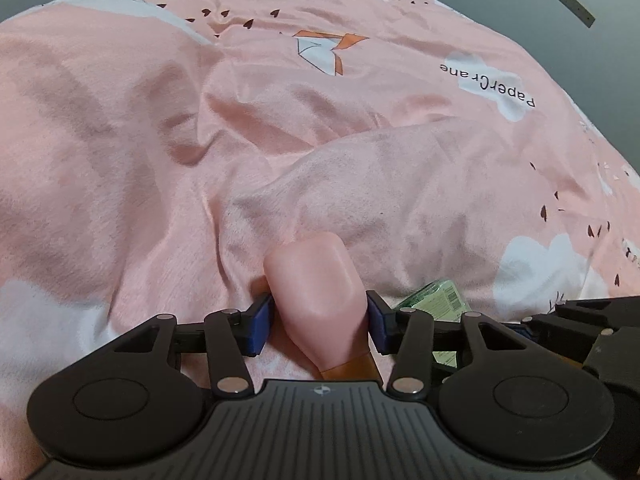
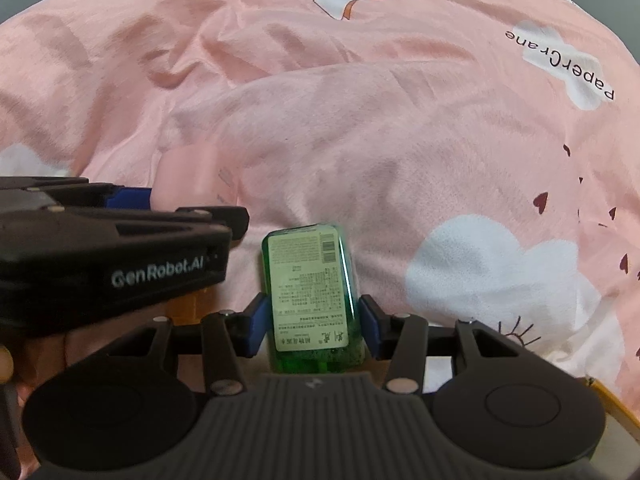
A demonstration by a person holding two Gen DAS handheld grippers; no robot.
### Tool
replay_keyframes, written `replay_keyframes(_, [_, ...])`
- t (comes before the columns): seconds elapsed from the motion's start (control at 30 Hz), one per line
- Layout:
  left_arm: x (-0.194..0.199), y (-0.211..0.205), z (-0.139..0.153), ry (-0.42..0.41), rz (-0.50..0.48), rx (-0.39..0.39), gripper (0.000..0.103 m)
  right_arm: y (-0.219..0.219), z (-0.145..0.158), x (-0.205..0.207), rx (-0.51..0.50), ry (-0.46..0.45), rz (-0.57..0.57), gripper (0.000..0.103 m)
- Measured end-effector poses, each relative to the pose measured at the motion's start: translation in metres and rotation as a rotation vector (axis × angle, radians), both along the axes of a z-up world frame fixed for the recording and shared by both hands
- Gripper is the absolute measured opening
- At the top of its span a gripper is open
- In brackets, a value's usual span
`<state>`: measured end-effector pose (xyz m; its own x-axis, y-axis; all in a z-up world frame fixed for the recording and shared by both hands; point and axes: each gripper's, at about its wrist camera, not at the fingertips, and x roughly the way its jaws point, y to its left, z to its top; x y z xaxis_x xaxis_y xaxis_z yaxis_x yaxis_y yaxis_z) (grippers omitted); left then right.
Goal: Organize rigid objects
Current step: 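Grasp the green spray bottle with the right gripper while the left gripper grasps the pink bottle, then carry the green spray bottle and pink bottle over the box with both grippers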
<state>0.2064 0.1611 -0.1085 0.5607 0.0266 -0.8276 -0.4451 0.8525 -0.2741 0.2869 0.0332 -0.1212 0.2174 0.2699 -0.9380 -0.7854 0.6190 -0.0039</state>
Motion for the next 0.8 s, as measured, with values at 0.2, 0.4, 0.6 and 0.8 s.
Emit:
replay_keyframes(0.2, [-0.015, 0.0, 0.01, -0.045, -0.052, 0.004, 0.053, -0.007, 0.005, -0.003, 0.034, 0.004, -0.022, 0.046])
replay_keyframes(0.4, [-0.032, -0.002, 0.023, -0.077, -0.084, -0.021, 0.053, -0.021, 0.024, -0.014, 0.105, 0.012, -0.058, 0.046])
replay_keyframes(0.6, [-0.055, -0.008, 0.052, -0.149, -0.107, 0.003, 0.053, -0.041, 0.052, -0.032, 0.184, -0.009, -0.09, 0.046])
replay_keyframes(0.8, [-0.072, -0.024, 0.098, -0.251, -0.158, 0.03, 0.053, -0.065, 0.098, -0.055, 0.262, -0.079, -0.098, 0.046])
